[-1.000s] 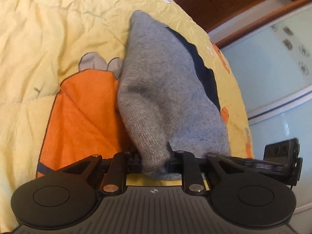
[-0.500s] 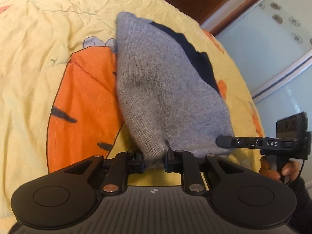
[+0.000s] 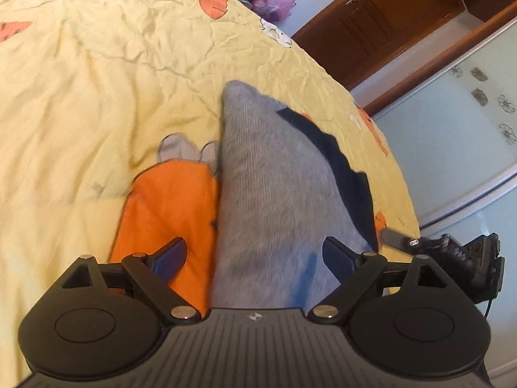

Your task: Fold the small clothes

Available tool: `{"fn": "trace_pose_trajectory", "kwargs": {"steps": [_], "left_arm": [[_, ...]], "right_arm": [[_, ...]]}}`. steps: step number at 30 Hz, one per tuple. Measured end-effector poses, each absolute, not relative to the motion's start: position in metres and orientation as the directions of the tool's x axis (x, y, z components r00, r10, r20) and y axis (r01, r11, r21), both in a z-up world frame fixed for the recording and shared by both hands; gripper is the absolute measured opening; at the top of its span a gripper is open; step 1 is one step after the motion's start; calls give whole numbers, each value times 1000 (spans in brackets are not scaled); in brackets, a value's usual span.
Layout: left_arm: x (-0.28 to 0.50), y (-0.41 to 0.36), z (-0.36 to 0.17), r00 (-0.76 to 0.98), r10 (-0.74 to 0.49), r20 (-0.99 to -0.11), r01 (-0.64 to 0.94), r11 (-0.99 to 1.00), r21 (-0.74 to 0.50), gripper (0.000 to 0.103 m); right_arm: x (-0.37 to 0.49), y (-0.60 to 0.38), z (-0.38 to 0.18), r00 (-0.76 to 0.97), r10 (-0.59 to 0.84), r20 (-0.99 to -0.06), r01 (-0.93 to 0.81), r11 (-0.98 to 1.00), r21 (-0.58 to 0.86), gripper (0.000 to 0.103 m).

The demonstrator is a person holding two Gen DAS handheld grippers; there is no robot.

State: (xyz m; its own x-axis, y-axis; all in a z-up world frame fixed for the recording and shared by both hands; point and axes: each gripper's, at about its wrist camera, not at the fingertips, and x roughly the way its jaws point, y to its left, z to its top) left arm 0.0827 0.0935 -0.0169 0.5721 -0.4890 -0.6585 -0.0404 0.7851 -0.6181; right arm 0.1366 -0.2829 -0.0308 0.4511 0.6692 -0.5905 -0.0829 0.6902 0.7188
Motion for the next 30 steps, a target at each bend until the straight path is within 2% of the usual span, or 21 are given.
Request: {"fn": "trace_pose_trajectory", "kwargs": {"steps": [1, 2, 3, 6, 9, 11, 12, 13, 15, 17, 18, 21, 22, 23, 24, 25, 26, 30], "left_arm": [[87, 87, -17, 551, -503, -667, -22, 789, -613, 44], [89, 81, -15, 531, -497, -687, -12, 806, -592, 29], [86, 77, -12, 540, -474, -695, -2, 825, -565, 28], [72, 74, 0, 543, -444, -713, 24, 857, -515, 20], [58, 76, -4, 536, -441, -719, 66, 872, -486, 20], [52, 74, -7, 559, -389, -732, 71, 902, -426, 27], [46, 72, -4, 582, -357, -731, 79, 919, -387, 33], [39, 68, 1, 604, -312, -733, 84, 940, -332, 40], [19, 58, 12, 666, -211, -715, 89, 975, -205, 80], [-1, 47, 17, 718, -176, -674, 114, 984, -137, 86], [-4, 41, 14, 710, -180, -681, 130, 984, -124, 86], [-2, 29, -1, 628, -247, -738, 176, 969, -174, 85], [1, 27, -7, 597, -252, -762, 165, 968, -190, 81], [1, 27, -10, 595, -252, -763, 159, 968, -197, 67], [-2, 27, -7, 596, -261, -759, 167, 965, -200, 38], [-2, 30, -5, 578, -285, -765, 164, 959, -233, 29], [0, 37, -1, 566, -305, -766, 149, 952, -269, 18], [1, 63, 12, 530, -392, -752, 124, 913, -389, 16]], "right_arm": [[141, -274, -34, 436, 672, -598, -94, 695, 712, 70], [144, -266, -36, 419, 674, -609, -119, 705, 699, 57], [146, -257, -39, 400, 658, -638, -136, 731, 669, 32], [136, -245, -31, 392, 638, -663, -230, 766, 600, 28], [119, -253, -22, 383, 659, -648, -283, 751, 597, 27], [113, -258, -25, 412, 629, -659, -284, 776, 564, 31], [111, -260, -26, 435, 616, -657, -272, 785, 556, 52], [106, -265, -25, 457, 591, -665, -241, 802, 547, 60], [91, -270, -16, 484, 575, -659, -237, 812, 533, 61], [71, -273, -10, 476, 598, -645, -264, 797, 544, 63], [63, -274, -10, 458, 611, -646, -268, 788, 555, 67], [47, -268, -18, 398, 625, -672, -275, 780, 562, 66], [44, -264, -22, 373, 628, -683, -276, 778, 564, 62], [40, -261, -22, 373, 639, -673, -294, 769, 568, 58], [39, -258, -23, 353, 649, -674, -296, 761, 577, 31], [40, -256, -25, 328, 656, -680, -292, 755, 587, 21], [39, -257, -24, 322, 664, -675, -290, 748, 597, 21], [37, -271, -10, 313, 738, -597, -278, 673, 686, 21]]}}
